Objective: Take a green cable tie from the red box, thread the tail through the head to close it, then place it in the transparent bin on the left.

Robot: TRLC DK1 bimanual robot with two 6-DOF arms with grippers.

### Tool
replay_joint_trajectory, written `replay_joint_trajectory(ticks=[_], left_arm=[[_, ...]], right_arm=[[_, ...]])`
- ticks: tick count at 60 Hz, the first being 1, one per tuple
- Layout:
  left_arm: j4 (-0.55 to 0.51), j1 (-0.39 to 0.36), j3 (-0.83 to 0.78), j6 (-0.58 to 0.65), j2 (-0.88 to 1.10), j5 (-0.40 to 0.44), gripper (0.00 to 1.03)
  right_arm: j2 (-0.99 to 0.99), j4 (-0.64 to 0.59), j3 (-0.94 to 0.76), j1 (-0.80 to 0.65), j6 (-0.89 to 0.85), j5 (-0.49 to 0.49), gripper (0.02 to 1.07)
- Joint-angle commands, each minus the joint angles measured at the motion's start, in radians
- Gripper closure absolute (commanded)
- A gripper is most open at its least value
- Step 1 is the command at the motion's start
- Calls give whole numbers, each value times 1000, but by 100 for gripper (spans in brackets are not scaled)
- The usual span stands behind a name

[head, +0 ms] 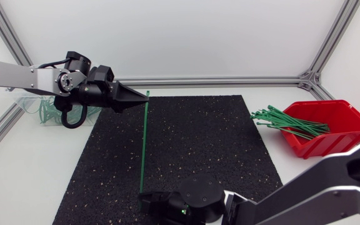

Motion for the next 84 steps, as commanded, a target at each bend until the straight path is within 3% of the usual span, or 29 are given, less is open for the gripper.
replay_joint_trajectory(ticks=[1,28,35,38,59,67,74,84], left_arm=[[-11,6,25,22,-9,16,100],[-15,-13,21,22,-1,16,100],[-15,-10,22,22,-1,16,100],[-15,-8,22,22,-1,16,100],[-15,-3,15,25,-11,16,100],[-15,6,-1,32,-37,16,100],[-15,20,-24,42,-72,15,100],[-15,20,-51,42,-123,7,100]], right_arm=[[16,-44,-55,12,34,-2,84],[37,-44,-38,-2,42,-3,86],[37,-44,-35,-8,44,9,90],[29,-44,-33,-8,57,3,102],[-32,-81,51,-40,218,29,102],[-113,-283,120,-40,387,53,102],[-178,-639,304,-63,656,63,102],[-205,-937,465,-100,930,6,102]])
